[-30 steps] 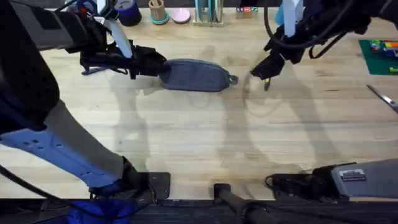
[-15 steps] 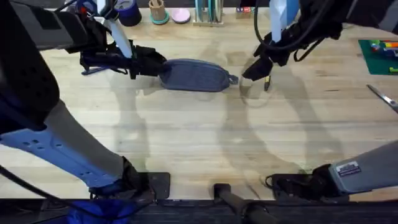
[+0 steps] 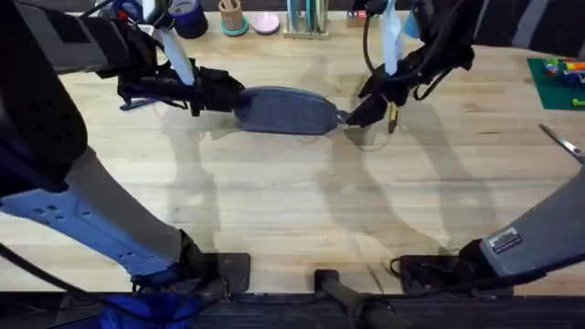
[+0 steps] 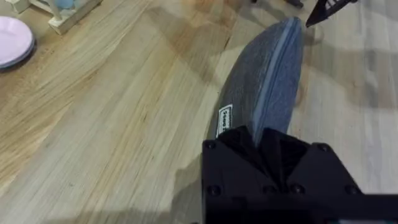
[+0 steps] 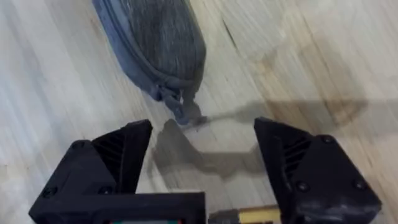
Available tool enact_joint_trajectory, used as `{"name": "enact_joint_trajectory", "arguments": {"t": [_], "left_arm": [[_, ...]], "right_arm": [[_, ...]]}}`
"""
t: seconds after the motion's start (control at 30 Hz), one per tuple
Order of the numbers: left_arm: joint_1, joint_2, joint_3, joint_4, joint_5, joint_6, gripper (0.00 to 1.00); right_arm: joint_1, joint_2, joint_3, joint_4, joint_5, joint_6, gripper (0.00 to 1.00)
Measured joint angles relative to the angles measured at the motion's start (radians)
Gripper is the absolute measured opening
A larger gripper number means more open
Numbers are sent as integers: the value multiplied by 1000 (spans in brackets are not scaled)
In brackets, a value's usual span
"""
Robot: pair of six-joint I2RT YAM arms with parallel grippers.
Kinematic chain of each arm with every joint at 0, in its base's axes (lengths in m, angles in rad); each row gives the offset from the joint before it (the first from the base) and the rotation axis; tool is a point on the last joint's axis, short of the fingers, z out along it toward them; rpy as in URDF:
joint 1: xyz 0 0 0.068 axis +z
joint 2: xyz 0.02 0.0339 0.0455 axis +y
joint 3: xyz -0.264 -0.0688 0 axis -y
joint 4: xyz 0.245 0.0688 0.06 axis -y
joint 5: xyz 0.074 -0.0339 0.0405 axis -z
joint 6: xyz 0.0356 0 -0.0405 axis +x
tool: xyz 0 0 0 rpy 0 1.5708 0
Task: Unzip the bag, pick up the pens from the table one at a time and place them inside, then zip the bag closed.
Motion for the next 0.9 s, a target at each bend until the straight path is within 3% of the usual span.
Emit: {"name": "enact_joint_trajectory", "arguments": {"t": [0.3, 0.67, 0.83, 0.9], "left_arm": [[0, 0, 0, 0, 0, 0, 41], [0, 0, 0, 0, 0, 0, 41], [0, 0, 0, 0, 0, 0, 41], [0, 0, 0, 0, 0, 0, 41]], "right_arm": [[53, 34, 1, 53, -10, -7, 996], [68, 44, 2, 46, -10, -22, 908], [68, 44, 2, 44, -10, -22, 774], [68, 44, 2, 43, -11, -26, 590]]}}
